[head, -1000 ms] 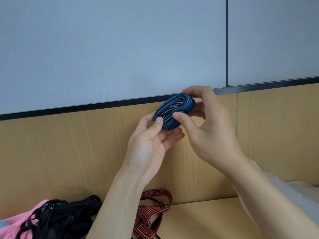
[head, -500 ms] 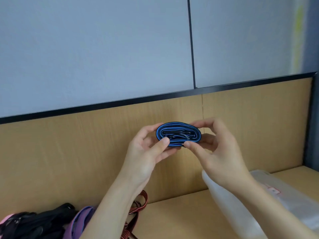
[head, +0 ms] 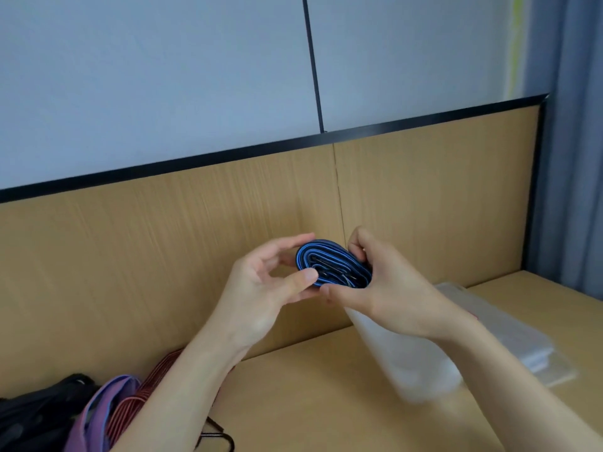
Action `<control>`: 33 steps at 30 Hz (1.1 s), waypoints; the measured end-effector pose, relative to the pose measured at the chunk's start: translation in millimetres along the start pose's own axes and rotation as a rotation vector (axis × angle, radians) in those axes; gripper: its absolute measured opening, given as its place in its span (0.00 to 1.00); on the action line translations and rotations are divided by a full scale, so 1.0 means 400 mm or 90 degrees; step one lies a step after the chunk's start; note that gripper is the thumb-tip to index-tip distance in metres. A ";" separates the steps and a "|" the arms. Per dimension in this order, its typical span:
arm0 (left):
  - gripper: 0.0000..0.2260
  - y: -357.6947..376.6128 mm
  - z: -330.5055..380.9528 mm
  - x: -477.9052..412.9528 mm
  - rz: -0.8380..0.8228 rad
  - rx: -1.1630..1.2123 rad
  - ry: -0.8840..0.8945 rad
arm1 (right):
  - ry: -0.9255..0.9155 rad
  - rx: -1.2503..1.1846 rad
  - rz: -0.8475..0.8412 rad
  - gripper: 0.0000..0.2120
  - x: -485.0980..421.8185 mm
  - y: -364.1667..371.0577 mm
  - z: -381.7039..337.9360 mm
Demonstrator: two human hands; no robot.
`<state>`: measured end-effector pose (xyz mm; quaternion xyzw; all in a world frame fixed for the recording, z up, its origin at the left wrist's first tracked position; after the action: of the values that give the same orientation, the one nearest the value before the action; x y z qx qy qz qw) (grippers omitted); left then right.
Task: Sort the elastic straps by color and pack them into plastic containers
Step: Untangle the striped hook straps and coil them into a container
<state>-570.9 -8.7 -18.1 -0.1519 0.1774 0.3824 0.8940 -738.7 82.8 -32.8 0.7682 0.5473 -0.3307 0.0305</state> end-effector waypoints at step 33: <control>0.12 0.075 -0.024 0.179 -0.151 -0.547 0.101 | 0.039 0.218 -0.007 0.21 -0.009 0.016 0.082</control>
<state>-548.9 52.5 -61.6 -0.5573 0.0520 0.3038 0.7710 -749.6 64.0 -58.6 0.7690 0.4877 -0.3955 -0.1195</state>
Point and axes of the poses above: each hand's wrist, its own x-axis away from the middle knuckle, its own y-axis out of the palm, z = x × y, the point moved 2 cm from there along -x, towards the middle knuckle, and after that the axes turned 3 degrees about -x, right-handed, at the moved point
